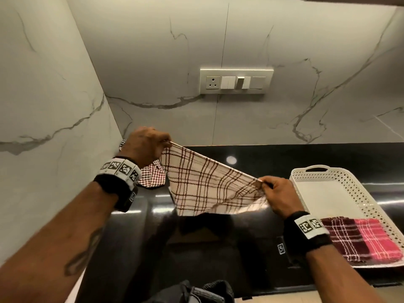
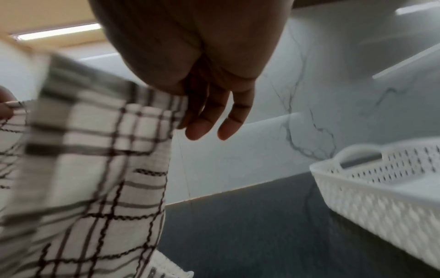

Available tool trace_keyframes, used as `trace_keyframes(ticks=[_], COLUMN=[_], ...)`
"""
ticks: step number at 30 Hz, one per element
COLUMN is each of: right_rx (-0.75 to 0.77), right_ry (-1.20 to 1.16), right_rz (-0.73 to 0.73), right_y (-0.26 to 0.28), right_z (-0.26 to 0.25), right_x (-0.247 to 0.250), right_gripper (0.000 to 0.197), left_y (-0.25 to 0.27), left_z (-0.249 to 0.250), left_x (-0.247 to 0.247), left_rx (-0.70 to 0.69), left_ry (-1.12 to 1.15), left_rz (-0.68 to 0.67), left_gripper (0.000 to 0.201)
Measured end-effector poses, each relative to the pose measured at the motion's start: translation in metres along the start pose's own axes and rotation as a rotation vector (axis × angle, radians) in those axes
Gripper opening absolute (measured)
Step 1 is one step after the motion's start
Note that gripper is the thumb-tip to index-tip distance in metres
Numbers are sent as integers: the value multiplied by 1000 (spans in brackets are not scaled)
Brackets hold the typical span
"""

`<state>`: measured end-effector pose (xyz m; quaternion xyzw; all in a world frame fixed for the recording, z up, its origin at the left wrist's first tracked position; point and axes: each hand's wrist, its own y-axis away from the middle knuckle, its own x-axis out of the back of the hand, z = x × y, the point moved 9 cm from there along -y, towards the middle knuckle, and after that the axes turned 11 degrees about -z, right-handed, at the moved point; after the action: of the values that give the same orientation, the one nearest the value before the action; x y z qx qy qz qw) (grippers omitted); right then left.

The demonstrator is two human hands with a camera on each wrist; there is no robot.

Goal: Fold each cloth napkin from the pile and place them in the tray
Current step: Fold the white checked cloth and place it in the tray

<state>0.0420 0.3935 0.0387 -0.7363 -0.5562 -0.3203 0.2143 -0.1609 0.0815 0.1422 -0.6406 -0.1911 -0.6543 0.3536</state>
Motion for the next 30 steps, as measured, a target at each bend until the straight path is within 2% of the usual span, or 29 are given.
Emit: trace_keyframes(ticks=[6, 9, 14, 16, 19, 23, 27, 30], right_rx=[-106, -33, 275, 366, 515, 594, 488, 436], right_ry=[322, 357, 278, 251, 215, 86, -92, -75], right_rz=[17, 131, 427, 472, 455, 360, 130, 1], right_y=[-62, -91, -87, -74, -39, 21, 69, 104], right_z=[-22, -63, -156, -173, -185, -160, -89, -30], right_x=[51, 96, 185, 207, 216, 194, 134, 88], right_gripper=[15, 18, 24, 21, 18, 15, 13, 18], left_y=[-13, -32, -35, -17, 27, 101, 184, 245], left_z=[-29, -41, -43, -34, -20, 1, 28, 54], left_x=[23, 58, 164, 198, 226, 207, 140, 76], left_rx=[199, 296, 392, 388, 348, 309, 324, 351], left_ry=[-35, -92, -38, 31, 122, 143, 177, 242], left_rz=[-42, -24, 272, 393, 556, 613, 533, 430], left_gripper=[8, 8, 13, 15, 16, 17, 13, 15])
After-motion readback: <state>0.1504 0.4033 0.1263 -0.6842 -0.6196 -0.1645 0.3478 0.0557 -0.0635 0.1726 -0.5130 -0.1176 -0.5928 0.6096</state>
